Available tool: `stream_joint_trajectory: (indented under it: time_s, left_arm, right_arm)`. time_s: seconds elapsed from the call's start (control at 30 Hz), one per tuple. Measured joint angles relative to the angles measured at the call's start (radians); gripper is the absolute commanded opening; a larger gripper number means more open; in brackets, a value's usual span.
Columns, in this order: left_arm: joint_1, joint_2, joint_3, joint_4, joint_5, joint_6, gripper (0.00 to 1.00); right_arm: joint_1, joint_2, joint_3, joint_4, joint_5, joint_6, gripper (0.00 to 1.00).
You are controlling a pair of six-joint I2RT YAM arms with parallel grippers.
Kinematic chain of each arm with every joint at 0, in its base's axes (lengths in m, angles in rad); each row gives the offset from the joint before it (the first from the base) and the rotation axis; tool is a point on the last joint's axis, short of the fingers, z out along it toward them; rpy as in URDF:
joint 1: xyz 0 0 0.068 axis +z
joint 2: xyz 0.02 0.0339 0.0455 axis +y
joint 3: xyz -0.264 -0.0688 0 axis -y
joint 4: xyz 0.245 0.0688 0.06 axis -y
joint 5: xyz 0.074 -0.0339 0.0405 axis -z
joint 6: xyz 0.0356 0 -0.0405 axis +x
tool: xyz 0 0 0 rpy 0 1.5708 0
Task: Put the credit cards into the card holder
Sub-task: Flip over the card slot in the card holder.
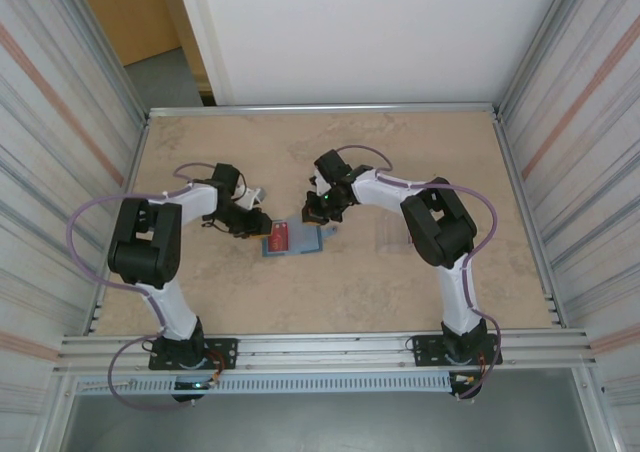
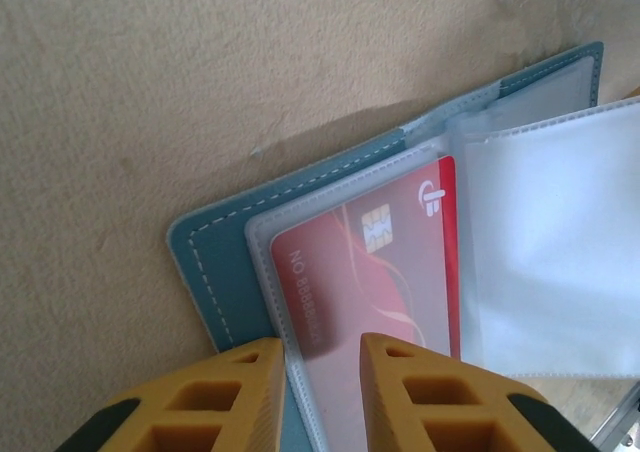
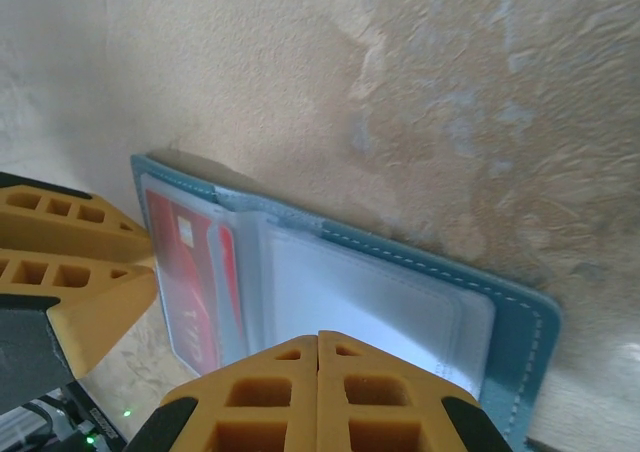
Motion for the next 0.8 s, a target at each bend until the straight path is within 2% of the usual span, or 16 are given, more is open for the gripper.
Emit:
stream_joint_trajectory:
  time_s: [0.3, 0.43, 0.67, 0.8]
  left_arm:
    - [-0.001, 0.007, 0.0, 0.005, 0.009, -0.002, 0.26]
    - [0.009, -0.005, 0.0, 0.005, 0.009, -0.005, 0.29]
    - [0.07, -0.157, 0.0, -0.001, -0.006, 0.003, 0.36]
    - [0.076, -0.243, -0.002, -0.001, -0.013, 0.01, 0.36]
  right_arm:
    - [0.046, 0.0, 0.002, 0.025, -0.036, 0.031, 0.0]
    - [0.074, 0.02, 0.045, 0.035, -0.053, 0.047, 0.0]
    - [0.115, 0.109, 0.146, 0.041, -0.074, 0.054, 0.0]
    - [0.126, 0.164, 0.185, 0.035, -0.074, 0.053, 0.0]
